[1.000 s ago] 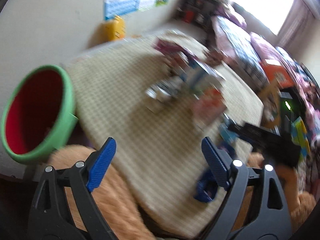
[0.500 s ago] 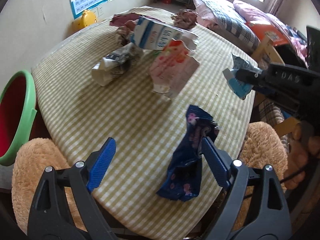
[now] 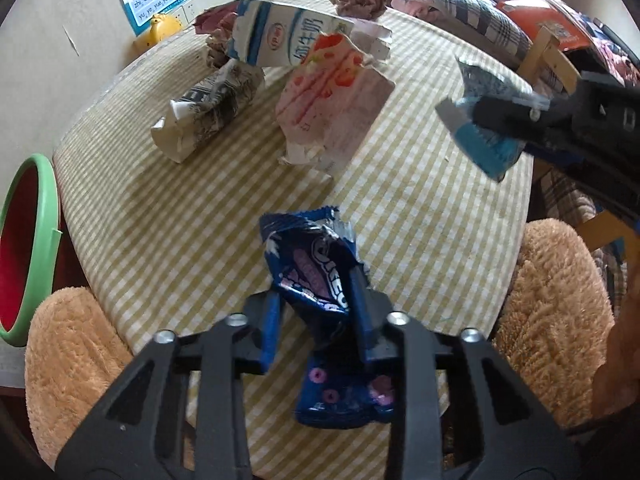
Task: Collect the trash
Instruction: 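Grasp the blue wrapper with the left tool while the right tool grasps a silver-blue wrapper, then move both wrappers over the bin and open both tools to release, then grasp the white drink carton with the right tool while the left tool grasps a silver wrapper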
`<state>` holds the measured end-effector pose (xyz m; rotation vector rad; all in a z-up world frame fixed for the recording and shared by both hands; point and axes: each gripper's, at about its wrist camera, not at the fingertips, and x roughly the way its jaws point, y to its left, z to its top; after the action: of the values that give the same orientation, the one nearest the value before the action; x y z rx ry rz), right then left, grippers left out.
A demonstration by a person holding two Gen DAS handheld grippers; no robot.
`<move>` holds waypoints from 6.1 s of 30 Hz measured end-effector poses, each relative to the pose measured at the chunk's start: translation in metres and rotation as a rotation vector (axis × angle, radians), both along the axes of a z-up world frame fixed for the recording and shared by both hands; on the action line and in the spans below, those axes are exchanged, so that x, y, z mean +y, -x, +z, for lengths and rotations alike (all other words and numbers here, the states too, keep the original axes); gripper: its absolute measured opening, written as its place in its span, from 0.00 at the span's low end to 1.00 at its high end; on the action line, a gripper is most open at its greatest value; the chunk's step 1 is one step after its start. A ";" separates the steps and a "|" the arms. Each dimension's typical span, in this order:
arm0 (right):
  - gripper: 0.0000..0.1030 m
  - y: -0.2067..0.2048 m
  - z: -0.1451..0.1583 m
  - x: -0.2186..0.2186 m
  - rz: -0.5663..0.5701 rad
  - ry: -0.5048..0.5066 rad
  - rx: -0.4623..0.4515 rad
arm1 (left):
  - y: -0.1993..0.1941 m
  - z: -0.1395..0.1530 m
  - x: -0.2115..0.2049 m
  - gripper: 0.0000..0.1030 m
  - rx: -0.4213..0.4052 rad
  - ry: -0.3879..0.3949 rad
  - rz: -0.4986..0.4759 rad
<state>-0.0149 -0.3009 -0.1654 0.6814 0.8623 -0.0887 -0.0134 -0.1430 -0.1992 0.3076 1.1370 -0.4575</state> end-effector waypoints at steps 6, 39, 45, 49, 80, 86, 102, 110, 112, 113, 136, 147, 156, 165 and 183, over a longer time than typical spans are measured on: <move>0.17 -0.001 0.005 0.007 0.021 0.013 -0.020 | -0.018 0.037 0.035 0.21 -0.101 0.032 0.125; 0.20 -0.016 0.048 0.082 0.182 0.124 -0.078 | -0.047 0.121 0.142 0.23 -0.375 0.063 0.376; 0.20 -0.018 0.055 0.088 0.193 0.138 -0.092 | -0.048 0.124 0.150 0.23 -0.368 0.083 0.362; 0.20 -0.020 0.057 0.095 0.207 0.148 -0.092 | -0.049 0.124 0.155 0.23 -0.362 0.092 0.361; 0.21 -0.090 0.075 0.216 0.491 0.166 -0.117 | -0.084 0.108 0.279 0.23 -0.347 0.042 0.627; 0.22 -0.116 0.071 0.261 0.584 0.150 -0.114 | -0.092 0.096 0.300 0.23 -0.302 0.054 0.669; 0.24 -0.168 0.069 0.324 0.689 0.114 -0.119 | -0.111 0.062 0.344 0.23 -0.198 0.097 0.751; 0.37 -0.172 0.059 0.332 0.700 0.105 -0.098 | -0.115 0.056 0.348 0.62 -0.178 0.106 0.755; 0.48 -0.173 0.058 0.330 0.697 0.088 -0.099 | -0.113 0.057 0.353 0.76 -0.187 0.151 0.772; 0.49 -0.173 0.058 0.330 0.695 0.087 -0.101 | -0.112 0.058 0.354 0.76 -0.185 0.159 0.780; 0.70 -0.189 0.026 0.049 -0.123 0.037 0.167 | -0.102 0.080 0.253 0.76 -0.226 0.093 0.526; 0.46 -0.200 -0.011 0.038 0.002 0.008 0.292 | -0.095 0.092 0.205 0.78 -0.247 0.054 0.414; 0.42 -0.119 0.053 0.026 0.047 -0.081 -0.022 | -0.108 0.081 0.134 0.78 -0.205 0.116 0.230; 0.43 -0.044 0.047 0.013 -0.005 -0.146 -0.059 | -0.133 0.041 0.044 0.79 -0.132 0.056 -0.016; 0.43 -0.037 0.046 0.014 0.001 -0.171 -0.080 | -0.159 -0.010 0.025 0.51 0.047 0.007 0.049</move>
<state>0.0217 -0.2870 -0.1197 0.8392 0.7990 0.0139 0.1459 -0.1182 -0.2089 0.2636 1.1855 -0.4275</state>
